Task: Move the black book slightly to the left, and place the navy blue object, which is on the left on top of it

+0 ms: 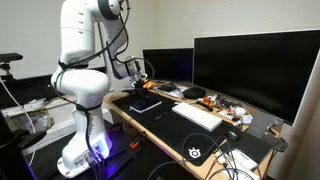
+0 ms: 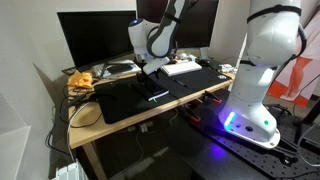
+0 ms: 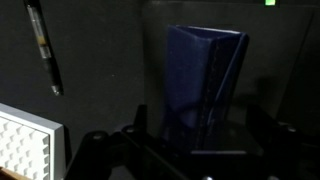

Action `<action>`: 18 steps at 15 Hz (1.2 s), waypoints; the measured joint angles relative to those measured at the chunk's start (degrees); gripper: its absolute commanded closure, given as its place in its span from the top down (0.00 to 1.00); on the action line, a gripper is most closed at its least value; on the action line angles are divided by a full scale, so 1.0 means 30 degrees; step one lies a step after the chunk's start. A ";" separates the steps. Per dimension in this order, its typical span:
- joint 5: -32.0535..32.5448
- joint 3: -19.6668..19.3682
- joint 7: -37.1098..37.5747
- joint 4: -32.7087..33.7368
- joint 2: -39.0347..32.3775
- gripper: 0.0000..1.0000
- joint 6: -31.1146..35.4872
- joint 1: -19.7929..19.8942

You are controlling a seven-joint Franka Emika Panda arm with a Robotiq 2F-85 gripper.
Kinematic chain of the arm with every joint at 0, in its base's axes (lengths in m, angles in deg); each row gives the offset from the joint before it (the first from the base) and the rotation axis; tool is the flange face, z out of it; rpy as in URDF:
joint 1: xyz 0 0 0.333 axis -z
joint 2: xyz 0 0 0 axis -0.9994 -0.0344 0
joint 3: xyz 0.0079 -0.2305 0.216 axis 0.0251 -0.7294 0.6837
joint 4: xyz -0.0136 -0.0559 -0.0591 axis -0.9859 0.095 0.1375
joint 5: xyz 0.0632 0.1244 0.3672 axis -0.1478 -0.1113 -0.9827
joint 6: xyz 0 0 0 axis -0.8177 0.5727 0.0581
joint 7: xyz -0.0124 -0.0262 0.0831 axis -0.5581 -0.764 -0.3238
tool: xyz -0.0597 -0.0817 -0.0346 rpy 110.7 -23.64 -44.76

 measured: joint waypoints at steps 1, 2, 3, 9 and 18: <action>-0.0003 0.0090 0.0000 -0.0277 0.0540 1.00 -0.0243 -0.0043; -0.0022 0.0223 0.0000 -0.0605 0.1125 1.00 -0.0516 -0.0072; -0.0064 0.0421 0.0000 -0.0951 0.1720 1.00 -0.0798 -0.0079; -0.1463 0.2171 0.0002 -0.2545 0.4625 1.00 -0.2602 -0.0057; -0.4291 0.4147 0.1050 -0.5578 0.9271 1.00 -0.3668 0.0054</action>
